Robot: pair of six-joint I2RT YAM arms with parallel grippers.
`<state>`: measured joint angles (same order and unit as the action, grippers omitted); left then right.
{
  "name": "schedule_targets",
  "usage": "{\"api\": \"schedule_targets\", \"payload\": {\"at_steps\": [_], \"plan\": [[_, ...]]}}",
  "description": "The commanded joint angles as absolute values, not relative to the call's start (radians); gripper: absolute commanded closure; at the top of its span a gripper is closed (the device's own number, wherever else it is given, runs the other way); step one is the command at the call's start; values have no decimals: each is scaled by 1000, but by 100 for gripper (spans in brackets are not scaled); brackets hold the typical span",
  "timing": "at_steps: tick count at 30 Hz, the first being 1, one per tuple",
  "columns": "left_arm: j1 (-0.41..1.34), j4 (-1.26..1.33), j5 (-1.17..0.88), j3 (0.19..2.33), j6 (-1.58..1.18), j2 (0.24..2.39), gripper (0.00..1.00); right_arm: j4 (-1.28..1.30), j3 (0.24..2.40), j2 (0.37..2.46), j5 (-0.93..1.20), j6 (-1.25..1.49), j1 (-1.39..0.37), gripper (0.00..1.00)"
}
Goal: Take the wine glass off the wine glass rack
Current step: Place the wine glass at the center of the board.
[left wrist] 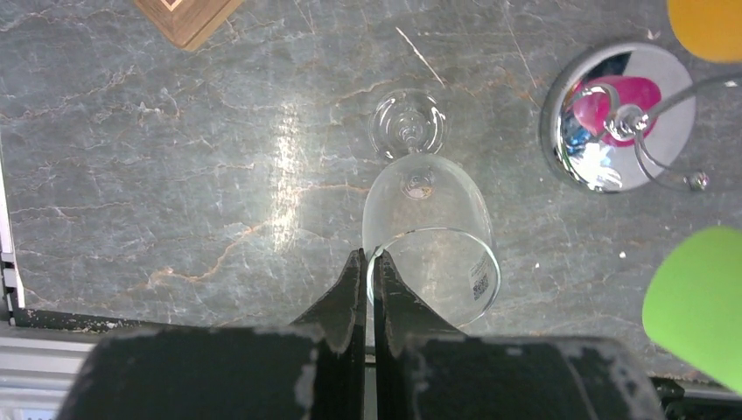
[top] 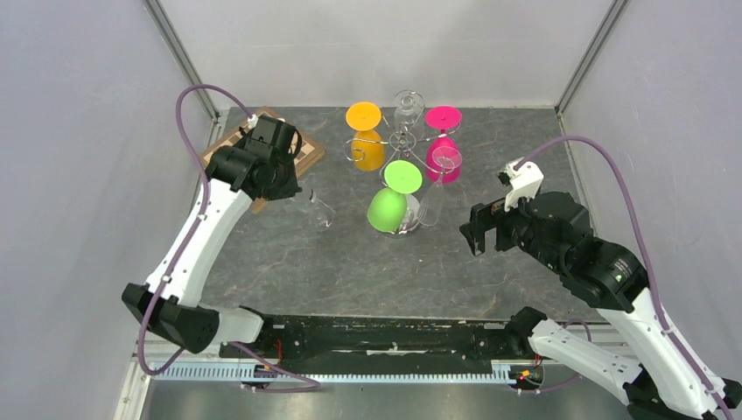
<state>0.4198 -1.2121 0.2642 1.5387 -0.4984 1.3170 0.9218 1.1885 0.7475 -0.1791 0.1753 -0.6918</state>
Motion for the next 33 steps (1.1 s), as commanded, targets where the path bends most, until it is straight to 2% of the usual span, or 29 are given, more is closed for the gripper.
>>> {"api": "schedule_targets", "payload": {"at_steps": [1,18,33], "plan": [[351,-1112,199,1607,-434,1364,98,963,1225,734,-202,205,-693,2],[254,-1211,190,1953,-365,1702,98,912,1086,667,-132,236,-693,2],[230,-1239,199,2066,-354,1845,98,893,1033,641,-115,241,-693,2]]}}
